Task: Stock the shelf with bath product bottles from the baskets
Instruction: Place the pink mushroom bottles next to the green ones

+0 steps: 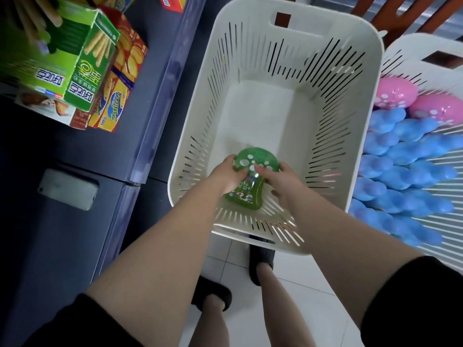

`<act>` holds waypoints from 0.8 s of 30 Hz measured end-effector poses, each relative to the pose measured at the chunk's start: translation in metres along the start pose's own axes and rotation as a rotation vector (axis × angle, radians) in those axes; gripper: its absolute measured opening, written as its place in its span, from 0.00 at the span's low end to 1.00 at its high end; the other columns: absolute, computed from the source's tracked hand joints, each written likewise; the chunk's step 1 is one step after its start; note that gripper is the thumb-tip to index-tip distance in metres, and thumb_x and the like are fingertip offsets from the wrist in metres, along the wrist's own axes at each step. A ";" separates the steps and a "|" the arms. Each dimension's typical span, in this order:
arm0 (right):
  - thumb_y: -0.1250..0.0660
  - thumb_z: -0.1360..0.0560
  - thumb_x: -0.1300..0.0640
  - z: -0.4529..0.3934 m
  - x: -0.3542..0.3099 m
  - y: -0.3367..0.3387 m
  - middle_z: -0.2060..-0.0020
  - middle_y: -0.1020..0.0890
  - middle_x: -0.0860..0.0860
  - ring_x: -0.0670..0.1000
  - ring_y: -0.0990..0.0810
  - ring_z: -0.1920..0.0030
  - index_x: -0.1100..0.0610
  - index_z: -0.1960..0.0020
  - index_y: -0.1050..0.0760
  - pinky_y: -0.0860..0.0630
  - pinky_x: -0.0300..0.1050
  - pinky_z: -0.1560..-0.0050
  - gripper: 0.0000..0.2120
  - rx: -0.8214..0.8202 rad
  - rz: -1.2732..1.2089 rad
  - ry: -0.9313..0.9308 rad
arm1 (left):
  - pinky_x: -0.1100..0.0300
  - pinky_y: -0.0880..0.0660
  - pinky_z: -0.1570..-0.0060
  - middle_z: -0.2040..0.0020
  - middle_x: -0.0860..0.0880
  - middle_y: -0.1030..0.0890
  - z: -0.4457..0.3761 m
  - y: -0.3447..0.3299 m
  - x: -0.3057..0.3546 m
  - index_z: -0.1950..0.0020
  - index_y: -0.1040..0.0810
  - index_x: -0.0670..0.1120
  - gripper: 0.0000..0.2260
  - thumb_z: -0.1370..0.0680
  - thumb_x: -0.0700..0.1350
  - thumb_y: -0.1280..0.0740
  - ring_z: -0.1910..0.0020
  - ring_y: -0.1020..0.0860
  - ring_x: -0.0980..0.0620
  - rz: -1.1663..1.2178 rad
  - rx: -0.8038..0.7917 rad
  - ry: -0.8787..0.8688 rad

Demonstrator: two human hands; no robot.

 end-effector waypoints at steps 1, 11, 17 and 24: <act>0.27 0.29 0.55 0.000 -0.001 0.000 0.48 0.24 0.52 0.52 0.25 0.49 0.57 0.37 0.33 0.30 0.42 0.59 0.24 0.008 0.004 0.020 | 0.56 0.35 0.37 0.28 0.46 0.32 0.000 0.000 0.000 0.23 0.47 0.47 0.27 0.19 0.44 0.40 0.32 0.31 0.45 0.008 0.005 -0.005; 0.24 0.33 0.55 0.032 -0.045 0.011 0.53 0.21 0.47 0.50 0.23 0.49 0.50 0.52 0.28 0.28 0.46 0.46 0.16 0.008 -0.087 0.218 | 0.60 0.29 0.46 0.33 0.49 0.29 0.029 0.022 0.030 0.24 0.43 0.51 0.30 0.23 0.37 0.35 0.40 0.27 0.51 0.200 0.055 -0.179; 0.22 0.43 0.50 0.100 -0.096 0.026 0.48 0.18 0.53 0.54 0.20 0.46 0.57 0.42 0.26 0.26 0.50 0.42 0.32 -0.067 -0.128 0.319 | 0.77 0.28 0.64 0.46 0.49 0.27 0.093 0.052 0.069 0.27 0.38 0.46 0.27 0.24 0.35 0.34 0.59 0.24 0.59 0.329 0.092 -0.304; 0.26 0.38 0.52 0.211 -0.179 0.017 0.49 0.17 0.54 0.51 0.17 0.51 0.58 0.42 0.25 0.23 0.42 0.54 0.26 -0.225 -0.160 0.496 | 0.71 0.28 0.55 0.49 0.49 0.23 0.200 0.101 0.122 0.36 0.27 0.49 0.18 0.25 0.39 0.31 0.54 0.24 0.58 0.279 0.180 -0.451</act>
Point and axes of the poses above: each hand's wrist, its own z-axis away from the middle knuckle, its own y-axis out of the back of the hand, x = y × z, the point moved 9 cm from there along -z, towards the middle knuckle
